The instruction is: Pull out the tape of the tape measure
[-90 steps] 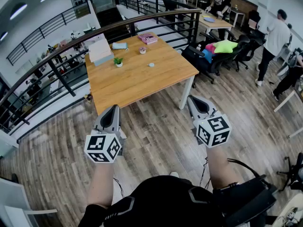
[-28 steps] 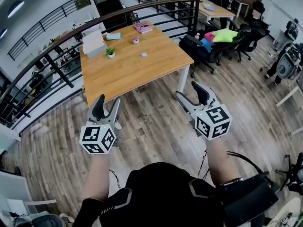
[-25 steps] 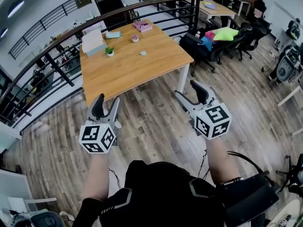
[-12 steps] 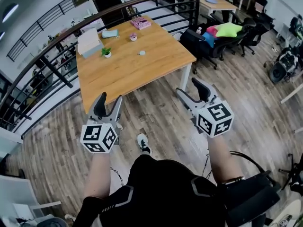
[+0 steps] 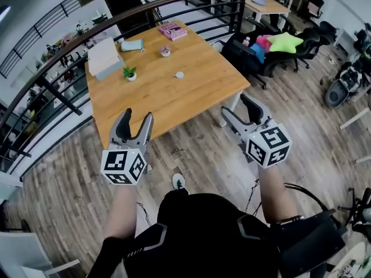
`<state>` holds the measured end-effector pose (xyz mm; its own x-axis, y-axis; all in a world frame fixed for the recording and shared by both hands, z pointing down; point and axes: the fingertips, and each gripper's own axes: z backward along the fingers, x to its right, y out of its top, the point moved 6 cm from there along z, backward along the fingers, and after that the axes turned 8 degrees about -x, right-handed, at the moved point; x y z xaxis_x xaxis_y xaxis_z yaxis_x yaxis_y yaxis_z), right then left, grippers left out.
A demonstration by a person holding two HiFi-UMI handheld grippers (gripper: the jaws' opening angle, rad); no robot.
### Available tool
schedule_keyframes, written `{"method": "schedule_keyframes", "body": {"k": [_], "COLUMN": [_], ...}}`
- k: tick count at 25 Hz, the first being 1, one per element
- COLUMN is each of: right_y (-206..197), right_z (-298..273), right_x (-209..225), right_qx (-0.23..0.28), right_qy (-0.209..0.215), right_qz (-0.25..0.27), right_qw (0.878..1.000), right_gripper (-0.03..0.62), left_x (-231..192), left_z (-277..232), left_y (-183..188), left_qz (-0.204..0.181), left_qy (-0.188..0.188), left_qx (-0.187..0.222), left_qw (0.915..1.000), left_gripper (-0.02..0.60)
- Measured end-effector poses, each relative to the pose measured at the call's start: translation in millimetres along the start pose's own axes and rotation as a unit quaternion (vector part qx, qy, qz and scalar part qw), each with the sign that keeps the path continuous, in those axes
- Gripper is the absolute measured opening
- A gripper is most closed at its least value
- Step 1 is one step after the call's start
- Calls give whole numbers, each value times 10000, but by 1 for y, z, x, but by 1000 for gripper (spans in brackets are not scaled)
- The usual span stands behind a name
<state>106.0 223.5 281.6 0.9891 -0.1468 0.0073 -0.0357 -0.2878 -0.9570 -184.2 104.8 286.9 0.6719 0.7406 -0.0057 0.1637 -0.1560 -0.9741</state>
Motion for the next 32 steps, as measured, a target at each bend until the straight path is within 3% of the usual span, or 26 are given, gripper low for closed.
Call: {"method": "schedule_keyframes", "body": {"k": [8,17,24,32], "right_y": [18,46,57,69], "right_z": [-84,-164,-228,-309], "right_x": [0,3,28,79], "right_qx": [-336,-409,-317,-295], "right_qy": [-160,-169,135,921], "right_qz": [104,244,349,613], "right_qw": [9993,9987,9988,9934], "right_gripper": [301,301,301,301], "left_x": [-80,-148,-178,-180], "left_z": [-53,-88,-109,-157], "left_y": [-1,-4,-8,0], "left_qz": [155,317,402,484], "left_qy": [-258,-210,186,747], "left_qx": [25,-27,-103,-242], "left_qw": [9995,9993,9990,9957], "left_gripper": [268,268,268,268]}}
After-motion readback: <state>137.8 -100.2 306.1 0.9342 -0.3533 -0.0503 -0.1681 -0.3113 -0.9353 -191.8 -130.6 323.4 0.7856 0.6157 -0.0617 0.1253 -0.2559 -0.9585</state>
